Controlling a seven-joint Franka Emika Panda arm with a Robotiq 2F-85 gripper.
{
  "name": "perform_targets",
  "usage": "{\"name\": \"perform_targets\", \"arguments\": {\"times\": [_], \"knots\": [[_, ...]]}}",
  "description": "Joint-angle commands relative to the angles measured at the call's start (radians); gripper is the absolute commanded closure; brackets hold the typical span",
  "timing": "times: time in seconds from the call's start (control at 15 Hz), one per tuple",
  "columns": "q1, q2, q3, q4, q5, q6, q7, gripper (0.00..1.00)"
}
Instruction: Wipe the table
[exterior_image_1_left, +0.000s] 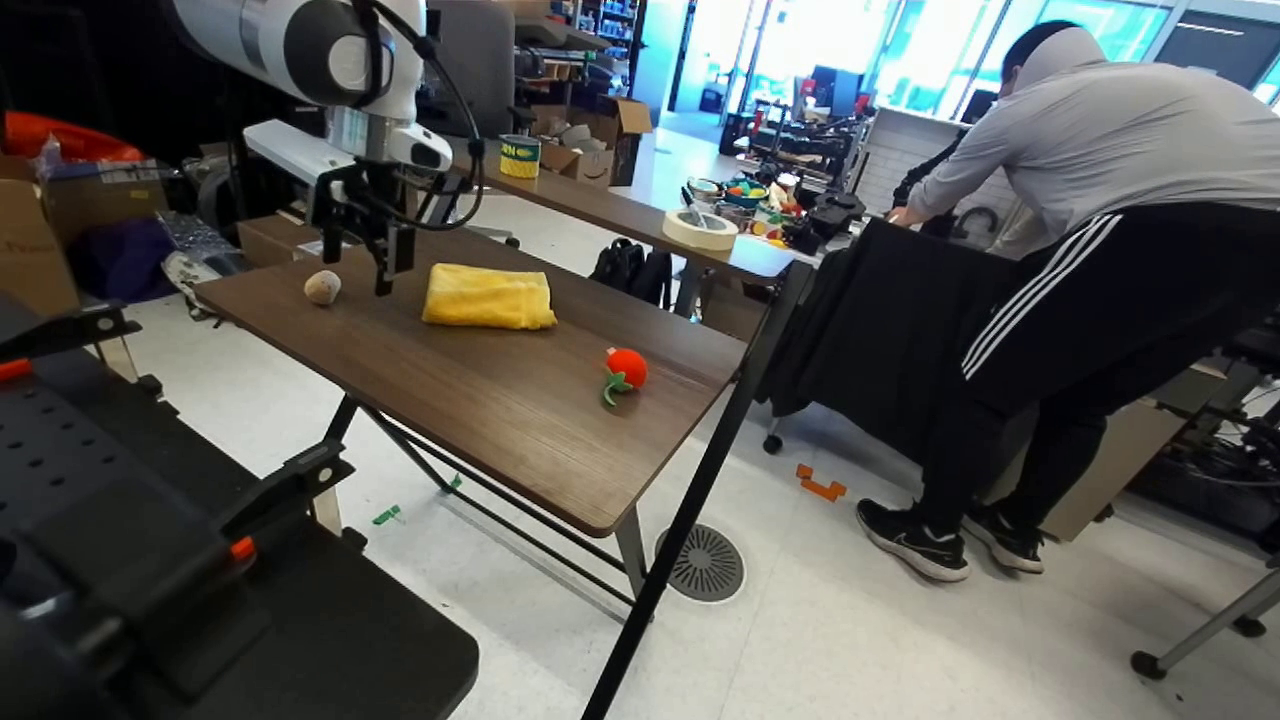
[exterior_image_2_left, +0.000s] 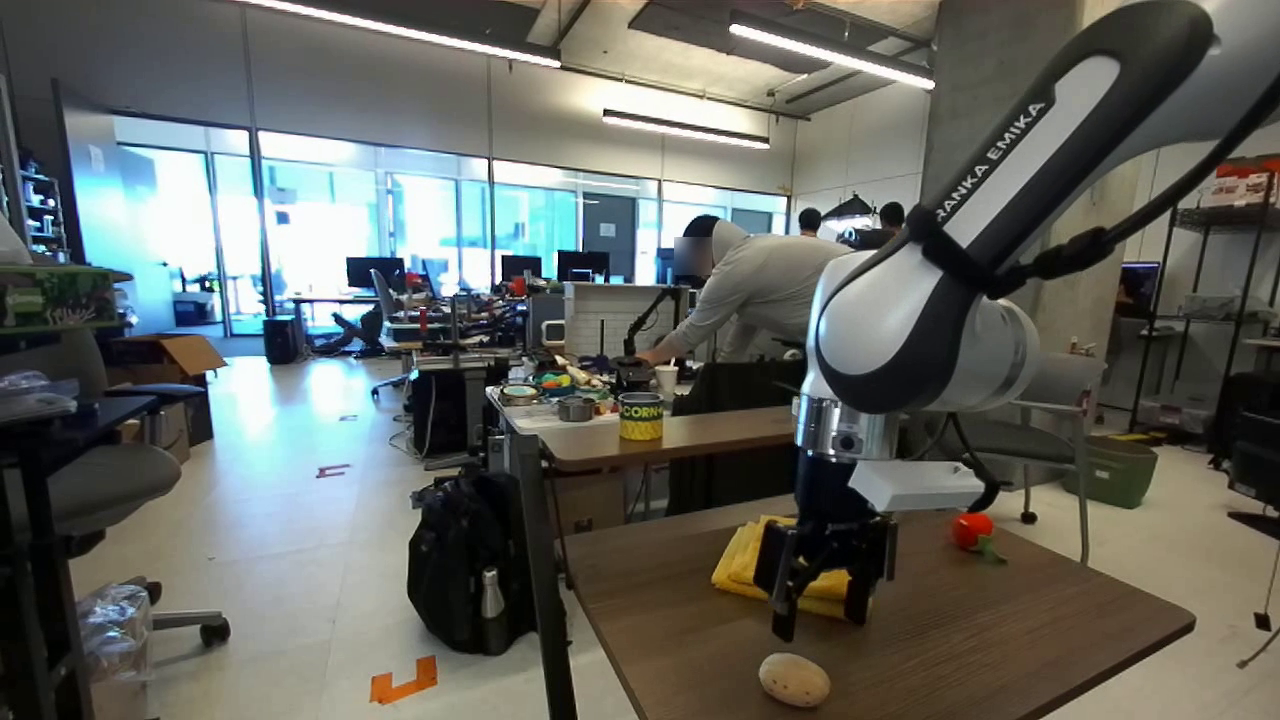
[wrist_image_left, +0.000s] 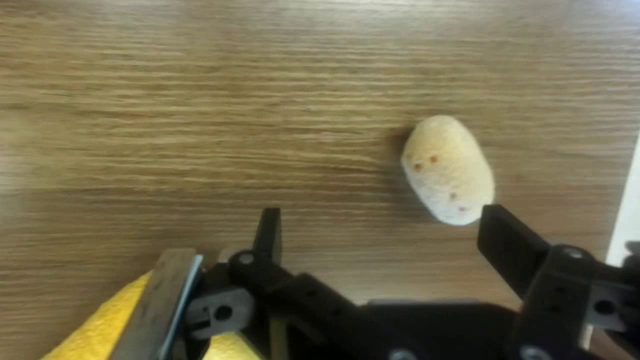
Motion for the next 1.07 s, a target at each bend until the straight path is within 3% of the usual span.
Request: {"name": "perform_targets", "arguments": {"times": [0.0,0.2,0.27,0.33,0.67,0.87,1.0], "knots": [[0.063,0.010,0.006,0.016,-0.043,0.004,-0.002,0.00],[0.113,0.044,-0.006,0.055,-0.065,-0.015,0.012,0.00],[0.123,0.055,-0.011,0.069,-0.070,-0.031,0.021,0.25],[0.129,0.066,-0.013,0.079,-0.072,-0.036,0.022,0.27],[0.129,0.097,-0.020,0.109,-0.078,-0.052,0.023,0.75],[0.114,0.082,-0.029,0.115,-0.074,-0.078,0.019,1.00],[0.098,0.062,-0.039,0.127,-0.068,-0.073,0.022,1.00]]}}
